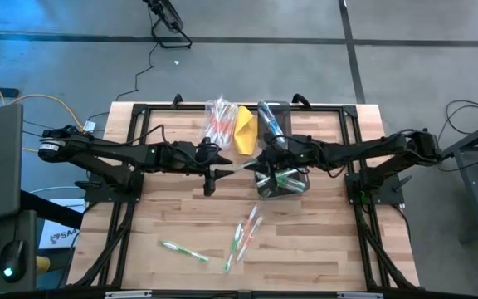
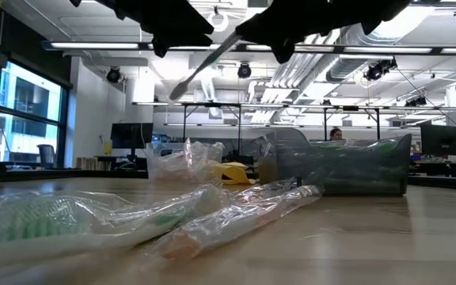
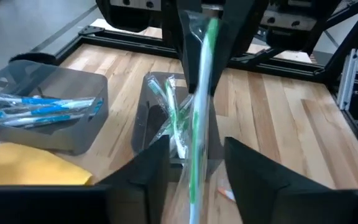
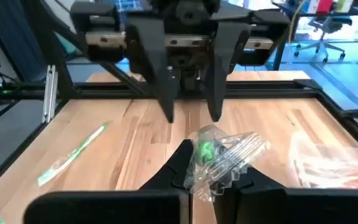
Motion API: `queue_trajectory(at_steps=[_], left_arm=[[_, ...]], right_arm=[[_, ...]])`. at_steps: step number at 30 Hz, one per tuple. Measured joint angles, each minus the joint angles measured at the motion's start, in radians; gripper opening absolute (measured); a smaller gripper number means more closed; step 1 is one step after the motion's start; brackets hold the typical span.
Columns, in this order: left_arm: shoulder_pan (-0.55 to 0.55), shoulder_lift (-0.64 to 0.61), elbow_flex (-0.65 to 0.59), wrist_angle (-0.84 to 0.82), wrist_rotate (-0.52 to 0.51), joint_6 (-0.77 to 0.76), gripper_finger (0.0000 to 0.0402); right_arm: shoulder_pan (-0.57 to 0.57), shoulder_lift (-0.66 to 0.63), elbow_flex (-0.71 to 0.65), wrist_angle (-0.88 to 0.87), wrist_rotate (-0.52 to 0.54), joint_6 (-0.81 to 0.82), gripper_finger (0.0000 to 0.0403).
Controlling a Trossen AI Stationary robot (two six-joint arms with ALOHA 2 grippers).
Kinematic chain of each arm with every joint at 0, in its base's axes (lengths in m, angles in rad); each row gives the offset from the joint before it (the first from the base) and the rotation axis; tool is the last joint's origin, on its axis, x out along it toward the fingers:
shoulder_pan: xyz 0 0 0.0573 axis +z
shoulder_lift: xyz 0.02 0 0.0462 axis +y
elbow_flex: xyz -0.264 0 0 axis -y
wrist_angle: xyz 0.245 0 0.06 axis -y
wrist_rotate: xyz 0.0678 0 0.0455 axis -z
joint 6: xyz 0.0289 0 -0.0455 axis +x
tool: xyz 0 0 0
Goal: Pick & Place Toothbrushes
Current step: Put the green toothbrush into the bottom black transparent bin
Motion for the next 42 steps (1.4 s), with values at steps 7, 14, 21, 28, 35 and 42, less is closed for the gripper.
queue_trajectory(at_steps=[7,14,21,28,35,42], left_arm=[[0.000,-0.008,0.001,0.006,-0.063,0.031,0.0182],[0.000,-0.008,0.001,-0.005,-0.072,0.039,0.0184],[0.000,-0.008,0.001,-0.008,-0.073,0.039,0.0184],[0.000,-0.008,0.001,-0.009,-0.074,0.039,0.0184],[0.000,-0.008,0.001,-0.029,-0.074,0.039,0.0184],[0.000,-0.008,0.001,-0.035,-0.074,0.039,0.0184]], right_arm=[[-0.016,-0.127,0.000,-0.148,0.098,-0.004,0.0018],[-0.015,-0.357,0.000,-0.490,0.104,0.050,0.0018],[0.034,-0.465,0.000,-0.786,0.234,0.152,0.0018],[0.118,-0.478,0.000,-0.918,0.258,0.254,0.0018],[0.182,-0.478,-0.002,-0.912,0.240,0.298,0.0018],[0.181,-0.478,-0.140,-0.750,0.253,0.326,0.0018]])
